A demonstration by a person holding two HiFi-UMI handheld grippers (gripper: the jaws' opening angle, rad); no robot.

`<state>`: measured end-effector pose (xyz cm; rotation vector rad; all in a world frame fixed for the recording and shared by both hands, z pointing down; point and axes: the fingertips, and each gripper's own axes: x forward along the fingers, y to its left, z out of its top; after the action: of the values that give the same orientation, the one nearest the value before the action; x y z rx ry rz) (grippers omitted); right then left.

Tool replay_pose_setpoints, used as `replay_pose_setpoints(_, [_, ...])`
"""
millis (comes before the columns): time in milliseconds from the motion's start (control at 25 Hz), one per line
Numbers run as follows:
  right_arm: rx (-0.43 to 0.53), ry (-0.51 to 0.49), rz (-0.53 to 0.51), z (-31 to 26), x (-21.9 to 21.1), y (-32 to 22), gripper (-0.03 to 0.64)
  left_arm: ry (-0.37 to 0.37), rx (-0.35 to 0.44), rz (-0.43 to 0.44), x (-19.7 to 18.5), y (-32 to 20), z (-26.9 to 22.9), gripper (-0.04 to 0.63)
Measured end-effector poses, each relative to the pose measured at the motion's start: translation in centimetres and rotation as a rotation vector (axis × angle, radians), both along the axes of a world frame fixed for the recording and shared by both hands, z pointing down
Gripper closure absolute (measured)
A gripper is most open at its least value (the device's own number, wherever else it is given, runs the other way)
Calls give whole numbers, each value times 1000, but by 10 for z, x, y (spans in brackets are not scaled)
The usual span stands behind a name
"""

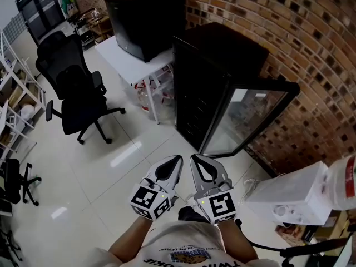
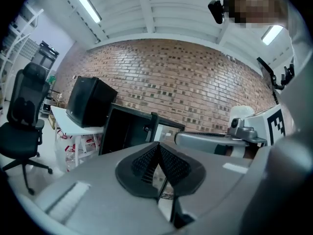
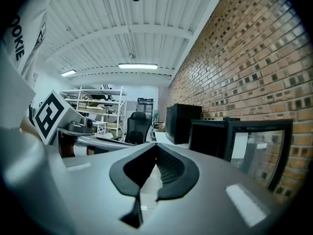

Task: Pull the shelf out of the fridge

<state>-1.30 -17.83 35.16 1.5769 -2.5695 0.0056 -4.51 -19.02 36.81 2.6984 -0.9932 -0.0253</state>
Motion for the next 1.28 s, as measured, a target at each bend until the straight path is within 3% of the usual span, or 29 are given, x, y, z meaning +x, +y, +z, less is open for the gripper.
replay_pose_setpoints(440, [11, -9, -15, -9, 50, -70, 612, 44, -96, 8, 54, -82, 16, 595])
replay_pose_setpoints(960, [-1, 34, -9, 7, 71, -110, 612, 308, -333, 64, 76, -149, 61, 575])
replay_pose_setpoints(1280, [-10, 60, 1, 23, 55, -161, 612, 431, -449, 117, 86, -222, 106, 535])
